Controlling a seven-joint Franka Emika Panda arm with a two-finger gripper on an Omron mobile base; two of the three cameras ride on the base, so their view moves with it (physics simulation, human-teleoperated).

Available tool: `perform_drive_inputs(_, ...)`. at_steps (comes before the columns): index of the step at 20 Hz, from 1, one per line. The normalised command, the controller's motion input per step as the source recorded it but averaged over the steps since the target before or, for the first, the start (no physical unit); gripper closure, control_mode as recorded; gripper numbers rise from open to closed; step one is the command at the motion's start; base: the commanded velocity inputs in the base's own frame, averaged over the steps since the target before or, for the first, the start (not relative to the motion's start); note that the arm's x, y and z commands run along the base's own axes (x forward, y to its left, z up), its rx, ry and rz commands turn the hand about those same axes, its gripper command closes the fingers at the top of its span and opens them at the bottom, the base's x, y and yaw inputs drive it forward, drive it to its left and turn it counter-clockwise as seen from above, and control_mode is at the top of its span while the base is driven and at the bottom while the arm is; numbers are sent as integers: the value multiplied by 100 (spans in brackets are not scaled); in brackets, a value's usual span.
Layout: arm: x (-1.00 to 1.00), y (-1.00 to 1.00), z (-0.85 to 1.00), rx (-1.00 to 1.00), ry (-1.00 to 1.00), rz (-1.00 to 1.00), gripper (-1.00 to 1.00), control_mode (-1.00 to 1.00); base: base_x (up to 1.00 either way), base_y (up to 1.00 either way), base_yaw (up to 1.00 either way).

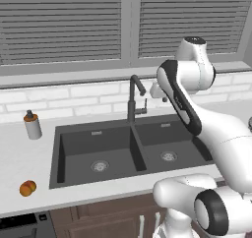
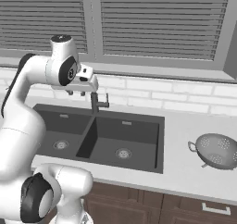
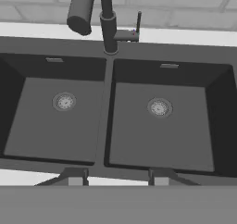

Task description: Put the colander in the sink, put the peach in the colander, and turn on the sink faucet and pour water over the colander.

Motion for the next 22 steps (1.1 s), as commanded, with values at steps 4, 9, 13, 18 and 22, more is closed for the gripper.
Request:
perform_drive_inputs(4,-19,0,-4,0,-1,0,-100,-100,0,0,0)
perform_drive_inputs(9,-48,-8,-2,0,-5,-7,-100,-100,0,0,0)
perform_drive_inputs(13,-48,-26,0,0,0,-9,-100,-100,0,0,0)
perform_drive_inputs(18,-43,-33,-1,-11,0,0,-100,-100,0,0,0)
perform_drive_inputs(22,-26,-31,-9,-17,6,0,-100,-100,0,0,0)
